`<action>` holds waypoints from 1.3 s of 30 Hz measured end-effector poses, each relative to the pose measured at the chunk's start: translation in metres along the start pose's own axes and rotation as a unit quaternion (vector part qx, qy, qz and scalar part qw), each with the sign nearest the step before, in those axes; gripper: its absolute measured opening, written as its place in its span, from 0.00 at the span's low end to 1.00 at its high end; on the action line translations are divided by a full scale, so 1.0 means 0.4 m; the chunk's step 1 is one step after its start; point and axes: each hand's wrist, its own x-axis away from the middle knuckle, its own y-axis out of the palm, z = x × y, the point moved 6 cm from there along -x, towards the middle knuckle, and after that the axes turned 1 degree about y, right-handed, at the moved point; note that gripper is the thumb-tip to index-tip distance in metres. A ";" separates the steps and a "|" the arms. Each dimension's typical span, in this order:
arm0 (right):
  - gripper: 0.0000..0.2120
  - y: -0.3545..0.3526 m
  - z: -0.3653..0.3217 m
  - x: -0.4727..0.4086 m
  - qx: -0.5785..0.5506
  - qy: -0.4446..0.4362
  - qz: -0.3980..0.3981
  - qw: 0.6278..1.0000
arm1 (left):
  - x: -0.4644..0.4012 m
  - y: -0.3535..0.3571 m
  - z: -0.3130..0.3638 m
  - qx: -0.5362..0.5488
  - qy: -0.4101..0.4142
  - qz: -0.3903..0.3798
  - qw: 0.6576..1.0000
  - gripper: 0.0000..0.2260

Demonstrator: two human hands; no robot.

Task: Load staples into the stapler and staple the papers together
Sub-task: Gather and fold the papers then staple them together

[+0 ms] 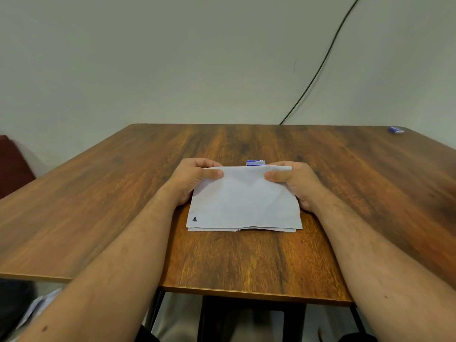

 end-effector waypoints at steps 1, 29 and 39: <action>0.11 -0.002 0.000 0.000 0.003 0.000 0.006 1.000 | 0.000 -0.001 -0.001 -0.007 0.005 0.010 1.000 0.04; 0.08 0.009 0.003 -0.022 0.043 -0.050 0.002 0.998 | -0.020 0.129 0.061 -0.284 0.165 0.038 0.944 0.06; 0.13 -0.002 -0.011 -0.008 0.023 -0.031 0.038 0.999 | -0.013 0.129 0.073 -0.234 0.127 0.023 0.964 0.05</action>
